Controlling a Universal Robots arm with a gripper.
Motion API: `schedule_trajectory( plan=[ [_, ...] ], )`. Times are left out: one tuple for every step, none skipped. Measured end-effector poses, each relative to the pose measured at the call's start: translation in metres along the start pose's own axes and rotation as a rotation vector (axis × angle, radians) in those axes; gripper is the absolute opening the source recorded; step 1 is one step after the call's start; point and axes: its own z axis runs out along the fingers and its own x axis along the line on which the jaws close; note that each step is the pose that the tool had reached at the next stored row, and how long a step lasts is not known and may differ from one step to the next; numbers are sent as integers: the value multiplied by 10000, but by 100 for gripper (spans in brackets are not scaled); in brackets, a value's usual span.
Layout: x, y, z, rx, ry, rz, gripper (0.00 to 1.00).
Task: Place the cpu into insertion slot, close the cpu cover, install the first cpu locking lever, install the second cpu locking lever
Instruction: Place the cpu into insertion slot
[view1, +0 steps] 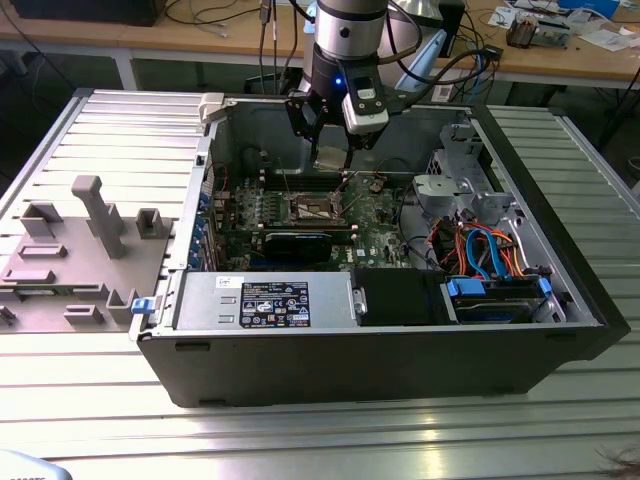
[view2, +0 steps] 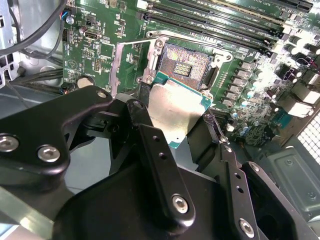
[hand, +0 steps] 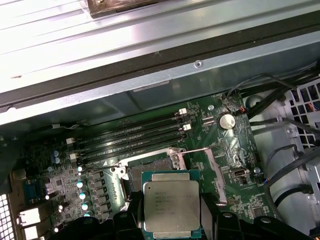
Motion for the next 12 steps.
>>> schedule_trajectory(
  plan=[
    [0,0,0,0,0,6,55],
    [0,0,0,0,-1,12,55],
    [0,0,1,-1,-1,18,55],
    [0,0,1,-1,-2,27,55],
    [0,0,1,-2,-3,38,55],
    [0,0,1,-2,-4,43,55],
    [0,0,1,-2,-4,54,55],
    [0,0,1,-2,-5,59,55],
    [0,0,1,-1,-5,65,55],
    [0,0,2,-1,-6,75,55],
    [0,0,2,-2,-6,81,55],
    [0,0,2,-2,-7,87,55]
  ],
)
